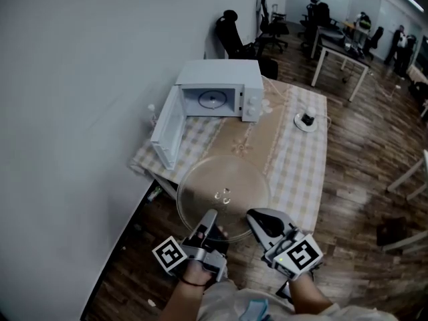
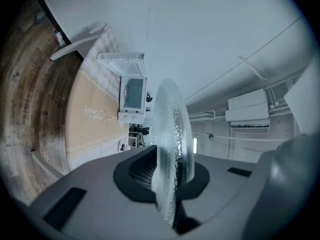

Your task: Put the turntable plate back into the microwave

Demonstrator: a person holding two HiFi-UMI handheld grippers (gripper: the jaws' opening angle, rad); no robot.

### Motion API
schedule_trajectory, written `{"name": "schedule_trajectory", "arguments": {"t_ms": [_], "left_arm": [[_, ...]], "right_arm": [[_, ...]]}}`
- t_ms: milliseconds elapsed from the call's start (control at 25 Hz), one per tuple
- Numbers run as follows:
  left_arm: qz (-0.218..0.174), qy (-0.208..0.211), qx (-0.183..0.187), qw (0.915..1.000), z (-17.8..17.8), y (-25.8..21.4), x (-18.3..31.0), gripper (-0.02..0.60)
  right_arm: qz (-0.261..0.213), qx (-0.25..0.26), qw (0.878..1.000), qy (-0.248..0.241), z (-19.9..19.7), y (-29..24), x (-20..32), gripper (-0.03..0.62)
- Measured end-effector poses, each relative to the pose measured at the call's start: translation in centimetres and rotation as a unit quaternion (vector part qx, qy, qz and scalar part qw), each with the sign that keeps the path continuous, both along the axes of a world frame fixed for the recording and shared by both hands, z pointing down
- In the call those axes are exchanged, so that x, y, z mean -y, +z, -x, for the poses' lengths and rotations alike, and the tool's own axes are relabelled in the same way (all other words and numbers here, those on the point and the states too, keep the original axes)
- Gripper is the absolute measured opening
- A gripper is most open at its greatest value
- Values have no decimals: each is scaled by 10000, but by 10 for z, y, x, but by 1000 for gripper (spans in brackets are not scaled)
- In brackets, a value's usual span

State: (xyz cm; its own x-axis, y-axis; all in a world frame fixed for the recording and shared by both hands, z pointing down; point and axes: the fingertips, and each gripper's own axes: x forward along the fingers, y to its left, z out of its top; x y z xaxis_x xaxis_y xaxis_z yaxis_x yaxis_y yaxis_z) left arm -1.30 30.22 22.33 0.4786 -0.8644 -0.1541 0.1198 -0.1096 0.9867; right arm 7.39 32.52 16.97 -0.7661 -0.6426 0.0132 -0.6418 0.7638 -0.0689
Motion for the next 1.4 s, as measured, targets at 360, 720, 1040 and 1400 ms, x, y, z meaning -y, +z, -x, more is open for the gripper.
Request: {"name": "schedule_trajectory", "arguments": {"t_ms": [360, 720, 1040, 1400], "left_arm": [[-10, 162, -25, 9999, 26, 1, 47, 18], [37, 343, 68, 9994, 37, 6, 92, 18], [22, 281, 38, 9996, 32, 12, 144, 18], [53, 173, 109, 9998, 24, 23, 218, 18]], "right_arm": [[151, -79, 9996, 239, 24, 6, 45, 32], [161, -273, 9989, 356, 38, 13, 86, 32], [27, -329, 9992, 208, 36, 15, 138, 32], [214, -460, 9987, 7, 27, 36, 214, 32]]}}
